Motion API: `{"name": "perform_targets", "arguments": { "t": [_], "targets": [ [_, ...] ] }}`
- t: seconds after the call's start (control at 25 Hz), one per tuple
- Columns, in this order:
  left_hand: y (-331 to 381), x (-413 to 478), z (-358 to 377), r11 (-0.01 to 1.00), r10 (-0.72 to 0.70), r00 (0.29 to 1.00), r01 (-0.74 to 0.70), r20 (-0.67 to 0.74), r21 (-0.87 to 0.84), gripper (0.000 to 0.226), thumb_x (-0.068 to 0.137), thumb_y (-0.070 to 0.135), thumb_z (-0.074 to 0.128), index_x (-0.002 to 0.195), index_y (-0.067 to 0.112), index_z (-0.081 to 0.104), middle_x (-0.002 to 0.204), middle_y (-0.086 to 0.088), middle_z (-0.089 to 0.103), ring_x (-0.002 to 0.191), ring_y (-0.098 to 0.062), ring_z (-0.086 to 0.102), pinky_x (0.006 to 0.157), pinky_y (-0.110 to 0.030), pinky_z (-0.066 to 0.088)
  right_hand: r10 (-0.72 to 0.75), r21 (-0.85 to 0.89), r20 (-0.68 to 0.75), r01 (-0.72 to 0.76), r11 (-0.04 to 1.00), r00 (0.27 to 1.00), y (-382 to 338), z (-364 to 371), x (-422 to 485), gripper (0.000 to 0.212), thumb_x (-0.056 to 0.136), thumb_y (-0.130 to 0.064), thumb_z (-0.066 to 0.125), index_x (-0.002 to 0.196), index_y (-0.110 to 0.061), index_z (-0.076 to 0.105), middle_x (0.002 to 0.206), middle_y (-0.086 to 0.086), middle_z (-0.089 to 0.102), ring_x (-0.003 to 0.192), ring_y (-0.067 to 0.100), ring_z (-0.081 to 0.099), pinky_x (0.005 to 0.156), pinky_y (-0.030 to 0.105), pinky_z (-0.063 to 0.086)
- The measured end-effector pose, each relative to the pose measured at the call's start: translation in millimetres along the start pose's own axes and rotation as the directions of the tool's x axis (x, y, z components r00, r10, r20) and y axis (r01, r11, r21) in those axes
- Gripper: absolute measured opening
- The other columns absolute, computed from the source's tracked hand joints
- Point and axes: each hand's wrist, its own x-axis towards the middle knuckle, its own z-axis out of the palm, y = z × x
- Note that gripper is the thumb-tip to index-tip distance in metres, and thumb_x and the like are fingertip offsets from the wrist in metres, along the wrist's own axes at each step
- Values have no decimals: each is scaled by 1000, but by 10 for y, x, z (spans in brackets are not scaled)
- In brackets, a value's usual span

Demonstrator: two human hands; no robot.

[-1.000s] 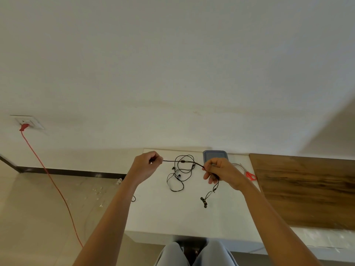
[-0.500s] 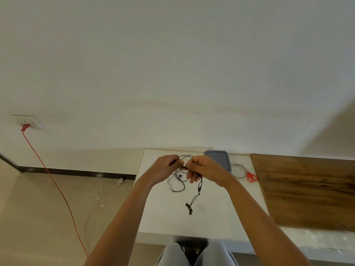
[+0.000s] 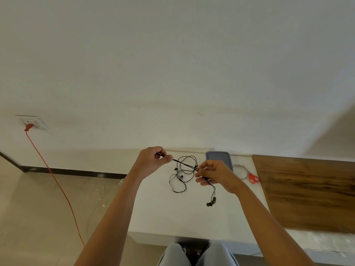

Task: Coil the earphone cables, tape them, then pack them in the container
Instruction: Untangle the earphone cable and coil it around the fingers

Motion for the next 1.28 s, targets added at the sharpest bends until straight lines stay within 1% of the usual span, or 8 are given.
{"name": "perform_targets", "arguments": {
  "t": [0.12, 0.36, 0.52, 0.68, 0.96, 1.08, 1.2, 1.28],
  "targets": [
    [7, -3, -17, 1000, 10, 1000, -10, -6, -17, 23, 82, 33, 74, 73, 14, 64, 50, 9, 30, 49, -8, 28, 48, -19, 24, 38, 0, -14, -38, 999, 999, 6, -11, -4, 12, 95, -20, 57, 88, -11, 58, 91, 18, 74, 75, 28, 71, 73, 33, 58],
    [65, 37, -60, 1000, -4, 998, 4, -56, -4, 22, 82, 29, 74, 74, 11, 64, 52, 7, 31, 49, -9, 29, 52, -21, 26, 110, -229, 59, -94, 969, 992, 129, -47, -58, 35, 95, -42, 50, 78, -13, 54, 68, 2, 67, 57, 13, 57, 64, 23, 49],
    [48, 49, -91, 1000, 8, 996, -7, -87, 13, 24, 82, 30, 74, 74, 11, 63, 54, 5, 33, 51, -9, 29, 51, -21, 25, 121, -278, 26, -109, 954, 992, 298, -145, -48, 15, 96, -24, 57, 88, -11, 59, 74, 4, 69, 64, 14, 59, 66, 24, 50],
    [3, 66, -163, 1000, 1, 994, 1, -105, 20, 25, 82, 31, 74, 72, 11, 63, 54, 3, 35, 52, -11, 31, 53, -23, 26, 85, -230, -40, -92, 969, 996, 423, -301, -102, 9, 93, -8, 59, 100, -5, 63, 84, 4, 75, 72, 13, 65, 72, 24, 55],
    [-84, 57, -147, 999, -20, 995, 25, -99, 44, 24, 82, 31, 74, 73, 11, 64, 54, 4, 36, 52, -11, 33, 53, -23, 27, 130, -66, -132, -139, 988, 983, 390, -307, -66, 7, 98, -14, 51, 96, -9, 56, 93, 14, 74, 81, 24, 72, 71, 31, 57],
    [-115, 53, -153, 997, -30, 995, 36, -90, 64, 24, 83, 32, 73, 74, 11, 64, 54, 4, 38, 51, -11, 34, 52, -21, 28, 82, -286, -161, -126, 950, 984, 397, -302, -46, 10, 100, -15, 45, 93, -13, 52, 82, 9, 74, 75, 19, 71, 70, 29, 58],
    [-124, 51, -152, 997, -27, 996, 33, -90, 73, 24, 83, 32, 73, 74, 12, 64, 54, 4, 38, 51, -11, 34, 52, -20, 28, -48, -618, -149, -55, 784, 988, 424, -297, -36, 8, 97, -12, 47, 95, -18, 51, 77, 4, 67, 64, 16, 66, 63, 28, 57],
    [-125, 57, -177, 997, -22, 994, 30, -105, 67, 24, 83, 33, 73, 72, 14, 64, 53, 5, 38, 51, -10, 34, 50, -18, 28, -95, -699, -177, -58, 713, 980, 450, -312, -28, 9, 94, -8, 52, 95, -17, 51, 78, 2, 65, 63, 19, 65, 55, 28, 54]
  ]
}}
